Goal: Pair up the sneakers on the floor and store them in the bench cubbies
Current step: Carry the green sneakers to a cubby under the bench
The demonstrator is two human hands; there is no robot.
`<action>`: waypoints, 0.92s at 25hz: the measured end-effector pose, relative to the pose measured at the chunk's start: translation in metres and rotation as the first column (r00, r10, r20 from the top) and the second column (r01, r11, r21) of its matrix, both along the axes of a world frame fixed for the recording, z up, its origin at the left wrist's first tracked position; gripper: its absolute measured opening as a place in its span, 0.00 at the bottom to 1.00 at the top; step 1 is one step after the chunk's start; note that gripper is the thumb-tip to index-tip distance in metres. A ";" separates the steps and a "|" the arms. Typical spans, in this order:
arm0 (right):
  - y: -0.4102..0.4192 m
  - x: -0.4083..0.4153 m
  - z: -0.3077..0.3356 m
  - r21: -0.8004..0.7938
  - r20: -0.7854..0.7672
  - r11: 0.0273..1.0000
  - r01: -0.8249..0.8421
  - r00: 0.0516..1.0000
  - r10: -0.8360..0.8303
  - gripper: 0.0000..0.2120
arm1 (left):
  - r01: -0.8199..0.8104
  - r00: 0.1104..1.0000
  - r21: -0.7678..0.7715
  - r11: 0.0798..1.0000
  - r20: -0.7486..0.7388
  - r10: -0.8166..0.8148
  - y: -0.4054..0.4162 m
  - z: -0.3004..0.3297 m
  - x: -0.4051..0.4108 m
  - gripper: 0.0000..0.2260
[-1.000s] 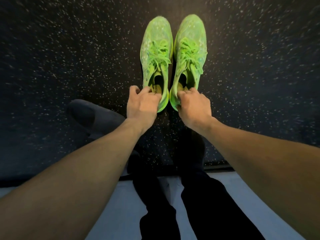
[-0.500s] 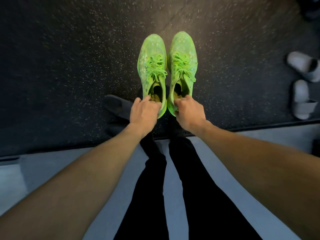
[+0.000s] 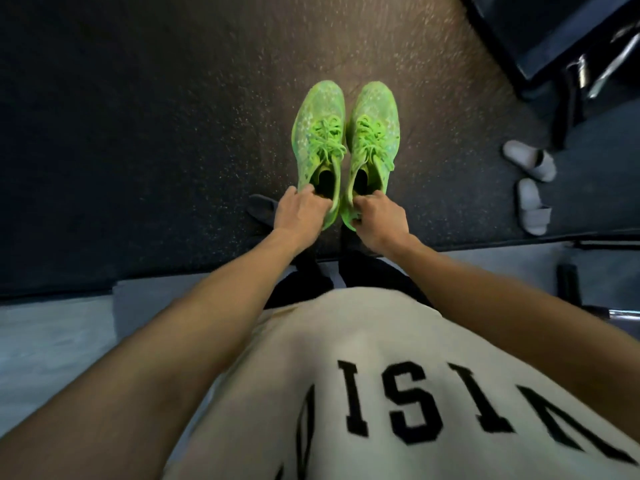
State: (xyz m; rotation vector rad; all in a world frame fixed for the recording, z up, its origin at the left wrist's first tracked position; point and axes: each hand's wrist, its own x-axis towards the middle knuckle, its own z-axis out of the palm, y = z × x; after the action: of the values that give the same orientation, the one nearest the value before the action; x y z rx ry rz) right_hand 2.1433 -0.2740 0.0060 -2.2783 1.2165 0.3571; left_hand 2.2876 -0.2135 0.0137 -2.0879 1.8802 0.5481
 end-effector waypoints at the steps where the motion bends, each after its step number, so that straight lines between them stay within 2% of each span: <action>1: 0.009 -0.002 0.010 -0.022 0.012 1.000 -0.002 1.000 0.002 0.07 | 0.001 1.000 -0.019 1.000 0.012 -0.001 0.008 0.009 -0.002 0.06; 6: 0.041 -0.021 0.043 -0.108 0.053 0.992 0.057 0.997 -0.052 0.06 | 0.080 0.997 -0.103 0.991 0.026 -0.077 0.031 0.034 -0.015 0.06; 12: 0.076 -0.074 0.064 -0.111 0.060 0.955 0.274 0.961 -0.268 0.07 | 0.298 0.954 -0.153 0.942 0.073 -0.290 0.035 0.056 -0.060 0.07; 17: 0.121 -0.149 0.079 -0.128 0.073 0.883 0.452 0.892 -0.446 0.06 | 0.510 0.860 -0.158 0.845 0.099 -0.500 0.048 0.075 -0.136 0.08; 23: 0.223 -0.297 0.091 -0.166 0.082 0.707 0.687 0.724 -0.685 0.04 | 0.692 0.719 -0.176 0.700 0.077 -0.691 0.107 0.087 -0.295 0.13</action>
State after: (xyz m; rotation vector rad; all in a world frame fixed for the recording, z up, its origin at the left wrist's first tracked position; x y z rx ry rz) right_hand 1.8461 -0.0510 0.0967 -1.7640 2.0461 -0.0662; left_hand 1.9925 -0.1069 0.1007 -1.2667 2.5796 0.1682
